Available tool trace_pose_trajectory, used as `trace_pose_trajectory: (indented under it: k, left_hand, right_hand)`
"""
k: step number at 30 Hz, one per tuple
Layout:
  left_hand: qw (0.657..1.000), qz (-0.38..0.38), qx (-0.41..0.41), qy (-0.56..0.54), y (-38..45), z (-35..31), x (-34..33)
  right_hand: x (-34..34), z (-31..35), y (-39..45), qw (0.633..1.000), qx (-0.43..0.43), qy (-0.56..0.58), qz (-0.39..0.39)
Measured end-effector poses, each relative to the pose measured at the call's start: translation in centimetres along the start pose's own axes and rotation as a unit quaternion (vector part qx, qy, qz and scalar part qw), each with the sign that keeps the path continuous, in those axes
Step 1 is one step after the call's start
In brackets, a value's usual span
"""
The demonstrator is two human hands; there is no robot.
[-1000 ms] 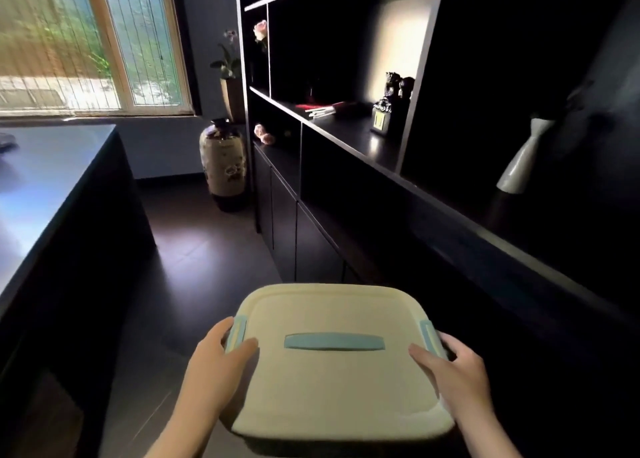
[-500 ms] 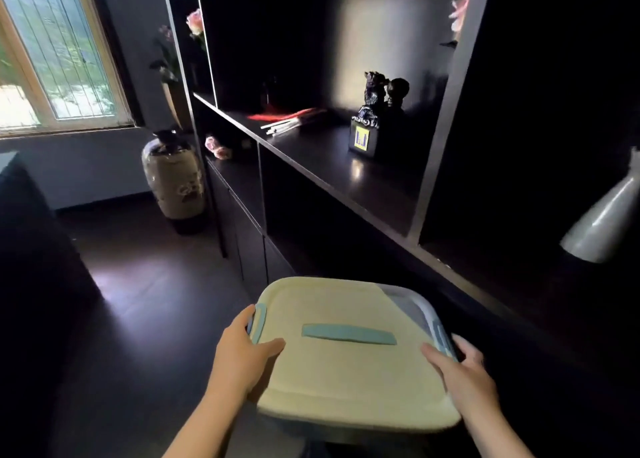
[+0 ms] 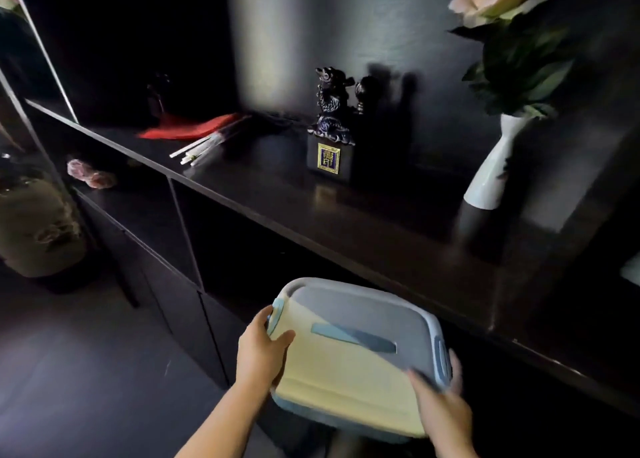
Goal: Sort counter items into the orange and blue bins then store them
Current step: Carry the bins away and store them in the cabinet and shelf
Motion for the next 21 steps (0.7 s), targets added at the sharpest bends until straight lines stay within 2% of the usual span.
trace_pose_trajectory:
  k: [2,5,9,12,15,17,21]
  left_hand:
    - [0.997,-0.007,-0.041,0.06,1.9,-0.9,-0.4]
    - [0.965,-0.025,-0.145,0.217,2.5,-2.9,-2.1]
    - [0.934,0.035,-0.221,0.278,1.0,-4.0,-6.0]
    - [0.927,0.039,-0.239,0.288,1.7,-4.8,-6.7]
    - [0.922,0.078,-0.241,0.292,3.4,-5.1,-7.6]
    - [0.926,0.097,-0.24,0.276,4.0,-5.6,-7.9]
    - [0.947,0.122,-0.213,0.209,1.0,-7.1,-10.0]
  right_hand:
    - [-1.7,0.5,0.4,1.0,-0.01,0.007,-0.013]
    - [-4.3,0.7,1.1,0.999,-0.023,-0.012,-0.024]
    - [-6.6,1.1,1.8,0.995,-0.036,-0.086,-0.04]
    - [-6.9,1.8,1.7,0.987,-0.047,-0.147,-0.054]
    - [-7.3,1.8,1.2,0.975,-0.073,-0.21,0.003]
    - [-5.9,1.8,0.1,0.981,-0.048,-0.19,0.01]
    - [0.6,0.8,-4.0,0.989,0.016,-0.128,-0.066]
Point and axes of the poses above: each hand's wrist, its own y-axis towards the middle knuckle, its own x-axis out of the back of the hand, z = x × y, the point moved 9 cm from there along y, towards the middle knuckle
